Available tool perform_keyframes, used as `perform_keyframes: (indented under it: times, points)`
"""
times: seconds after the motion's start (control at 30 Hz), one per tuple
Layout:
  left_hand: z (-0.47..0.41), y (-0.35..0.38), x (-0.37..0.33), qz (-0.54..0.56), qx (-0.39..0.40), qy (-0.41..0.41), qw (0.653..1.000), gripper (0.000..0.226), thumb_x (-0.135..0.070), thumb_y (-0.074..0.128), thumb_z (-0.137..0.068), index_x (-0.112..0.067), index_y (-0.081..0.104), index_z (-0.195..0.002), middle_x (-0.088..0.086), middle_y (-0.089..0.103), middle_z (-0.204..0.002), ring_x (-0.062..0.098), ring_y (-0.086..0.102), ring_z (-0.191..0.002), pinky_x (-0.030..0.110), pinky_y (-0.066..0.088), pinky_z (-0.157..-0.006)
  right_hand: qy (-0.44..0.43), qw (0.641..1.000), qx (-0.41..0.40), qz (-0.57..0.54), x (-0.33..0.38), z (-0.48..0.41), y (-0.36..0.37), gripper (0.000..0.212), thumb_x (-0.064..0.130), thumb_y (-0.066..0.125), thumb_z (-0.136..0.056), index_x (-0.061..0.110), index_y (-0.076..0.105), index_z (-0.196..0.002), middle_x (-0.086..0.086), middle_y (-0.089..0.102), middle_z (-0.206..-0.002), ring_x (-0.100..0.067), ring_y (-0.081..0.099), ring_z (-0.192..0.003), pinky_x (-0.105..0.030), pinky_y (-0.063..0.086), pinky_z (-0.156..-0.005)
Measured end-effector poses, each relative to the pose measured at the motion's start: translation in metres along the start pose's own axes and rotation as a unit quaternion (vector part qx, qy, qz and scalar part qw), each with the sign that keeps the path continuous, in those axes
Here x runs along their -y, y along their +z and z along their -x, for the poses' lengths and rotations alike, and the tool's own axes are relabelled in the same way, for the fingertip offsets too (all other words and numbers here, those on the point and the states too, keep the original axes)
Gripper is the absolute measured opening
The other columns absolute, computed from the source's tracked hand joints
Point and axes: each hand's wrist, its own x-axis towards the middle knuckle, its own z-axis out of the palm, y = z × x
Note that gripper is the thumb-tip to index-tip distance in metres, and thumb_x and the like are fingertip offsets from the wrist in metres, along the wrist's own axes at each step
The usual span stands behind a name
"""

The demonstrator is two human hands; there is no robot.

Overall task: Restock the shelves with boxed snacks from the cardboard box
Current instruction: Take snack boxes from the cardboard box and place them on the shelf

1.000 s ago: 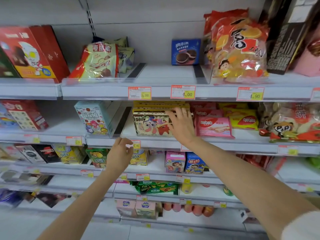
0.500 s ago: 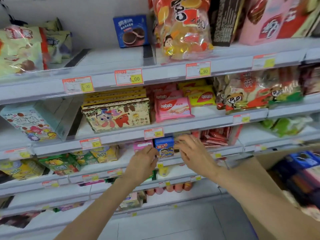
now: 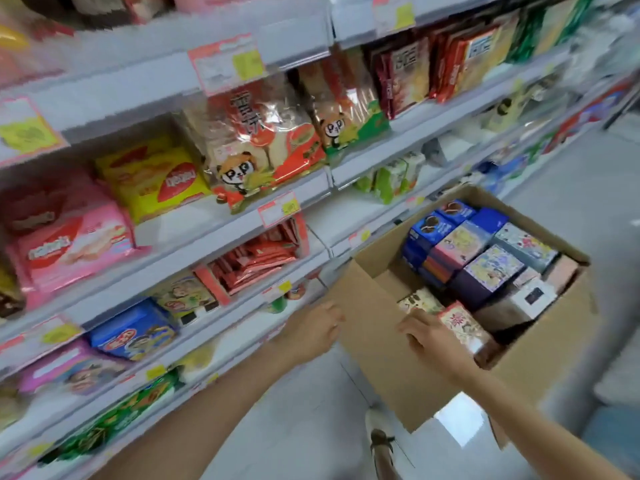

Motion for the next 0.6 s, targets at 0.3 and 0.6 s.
perform_keyframes:
  times: [0.3,0.6]
  points:
    - [-0.226,0.067,-0.039,-0.044,0.151,0.02,0.987,0.026,-0.012,0.041,-0.094,0.0,0.06,-0.107,0.014,0.057,-0.109,0.029,0.054,-0.1,0.036,0.041,-0.074,0.163,0.986,0.006,-0.032,-0.152,-0.022,-0.015,0.03,0.008,0.056,-0.086,0.024,0.065,-0.11,-0.003,0.059,-0.113,-0.024,0.059,-0.102,-0.028,0.046,-0.078]
    - [-0.328,0.22,-0.013,-0.049,0.377,-0.152,0.912,0.039,-0.032,0.052,-0.094,-0.001,0.052,-0.118,0.018,0.058,-0.12,0.029,0.056,-0.1,0.03,0.044,-0.075,0.219,0.972,0.005,-0.085,-0.242,-0.049,0.021,0.029,0.007,0.055,-0.086,0.025,0.066,-0.105,0.002,0.054,-0.095,-0.019,0.057,-0.088,-0.028,0.04,-0.071]
